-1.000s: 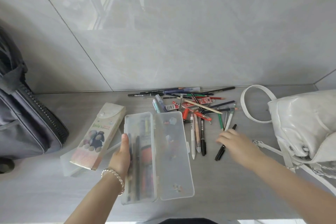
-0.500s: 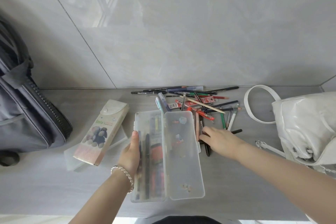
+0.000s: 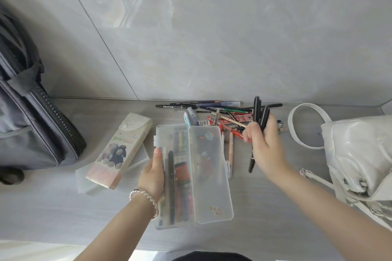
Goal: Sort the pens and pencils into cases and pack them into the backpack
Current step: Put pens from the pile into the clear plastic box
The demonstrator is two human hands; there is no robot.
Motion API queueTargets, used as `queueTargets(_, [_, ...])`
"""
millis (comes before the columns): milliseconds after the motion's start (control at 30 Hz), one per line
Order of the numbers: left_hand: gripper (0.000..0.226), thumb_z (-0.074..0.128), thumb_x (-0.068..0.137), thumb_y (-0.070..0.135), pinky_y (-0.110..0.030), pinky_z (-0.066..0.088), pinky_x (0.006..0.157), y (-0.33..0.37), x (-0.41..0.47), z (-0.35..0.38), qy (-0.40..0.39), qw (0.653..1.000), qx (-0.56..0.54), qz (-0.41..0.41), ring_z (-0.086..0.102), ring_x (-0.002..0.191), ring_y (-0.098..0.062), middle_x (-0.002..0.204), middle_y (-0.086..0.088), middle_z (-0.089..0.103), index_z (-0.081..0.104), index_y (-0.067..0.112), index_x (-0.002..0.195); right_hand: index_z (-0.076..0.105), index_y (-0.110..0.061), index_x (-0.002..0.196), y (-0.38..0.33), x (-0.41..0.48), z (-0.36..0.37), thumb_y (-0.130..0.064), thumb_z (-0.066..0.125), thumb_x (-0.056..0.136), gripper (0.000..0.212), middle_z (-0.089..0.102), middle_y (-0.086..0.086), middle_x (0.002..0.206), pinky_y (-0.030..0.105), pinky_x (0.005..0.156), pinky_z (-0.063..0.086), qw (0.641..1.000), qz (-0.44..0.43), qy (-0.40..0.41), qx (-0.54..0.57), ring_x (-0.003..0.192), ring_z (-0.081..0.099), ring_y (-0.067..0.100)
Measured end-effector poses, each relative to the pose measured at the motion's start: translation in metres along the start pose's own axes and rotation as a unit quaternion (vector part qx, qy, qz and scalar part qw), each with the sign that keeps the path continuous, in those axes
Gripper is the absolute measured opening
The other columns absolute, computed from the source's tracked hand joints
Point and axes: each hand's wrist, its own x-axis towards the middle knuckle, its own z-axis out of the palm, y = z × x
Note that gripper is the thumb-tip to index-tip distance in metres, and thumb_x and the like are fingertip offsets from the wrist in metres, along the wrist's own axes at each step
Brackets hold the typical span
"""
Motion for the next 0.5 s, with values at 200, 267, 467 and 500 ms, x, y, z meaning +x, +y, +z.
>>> queueTargets(200, [0.041, 0.024, 0.094, 0.051, -0.028, 0.035, 0.081, -0.001, -0.016, 0.025, -0.039, 0.997, 0.007, 0.06, 0.053, 0.085, -0.015, 0.091, 0.002, 0.058, 0.054, 0.023, 0.09, 0.046, -0.013, 0.096, -0.028, -0.054, 0.067, 0.002, 0.04, 0.095, 0.016, 0.057, -0.005, 0.073, 0.021, 0.072, 0.05, 0.971, 0.101, -0.055, 0.209, 0.071, 0.06, 0.009])
queueTargets(267, [0.04, 0.026, 0.095, 0.048, -0.024, 0.037, 0.073, -0.001, -0.019, 0.03, -0.048, 0.996, -0.008, 0.081, 0.054, 0.079, -0.006, 0.084, 0.008, 0.059, 0.057, 0.024, 0.091, 0.048, -0.023, 0.103, -0.019, -0.067, 0.078, 0.006, 0.05, 0.088, 0.033, 0.06, -0.007, 0.082, 0.026, 0.085, 0.048, 0.978, 0.11, -0.066, 0.166, 0.083, 0.062, 0.009])
queueTargets(467, [0.034, 0.028, 0.095, 0.047, -0.022, 0.033, 0.08, 0.005, -0.019, 0.031, -0.045, 0.994, -0.03, 0.09, 0.053, 0.082, -0.009, 0.077, 0.016, 0.052, 0.054, 0.024, 0.091, 0.041, -0.038, 0.122, -0.015, -0.063, 0.067, -0.01, 0.058, 0.078, 0.054, 0.05, -0.021, 0.105, 0.002, 0.092, 0.033, 0.989, -0.04, -0.122, -0.07, 0.1, 0.048, -0.011])
queueTargets(500, [0.033, 0.029, 0.095, 0.047, -0.021, 0.034, 0.076, 0.006, -0.019, 0.031, -0.048, 0.994, -0.026, 0.095, 0.052, 0.08, -0.006, 0.077, 0.017, 0.051, 0.053, 0.024, 0.095, 0.049, -0.029, 0.12, -0.014, -0.06, 0.065, -0.017, 0.058, 0.079, 0.043, 0.047, -0.021, 0.101, -0.001, 0.09, 0.029, 0.978, -0.09, -0.127, -0.141, 0.097, 0.044, -0.011])
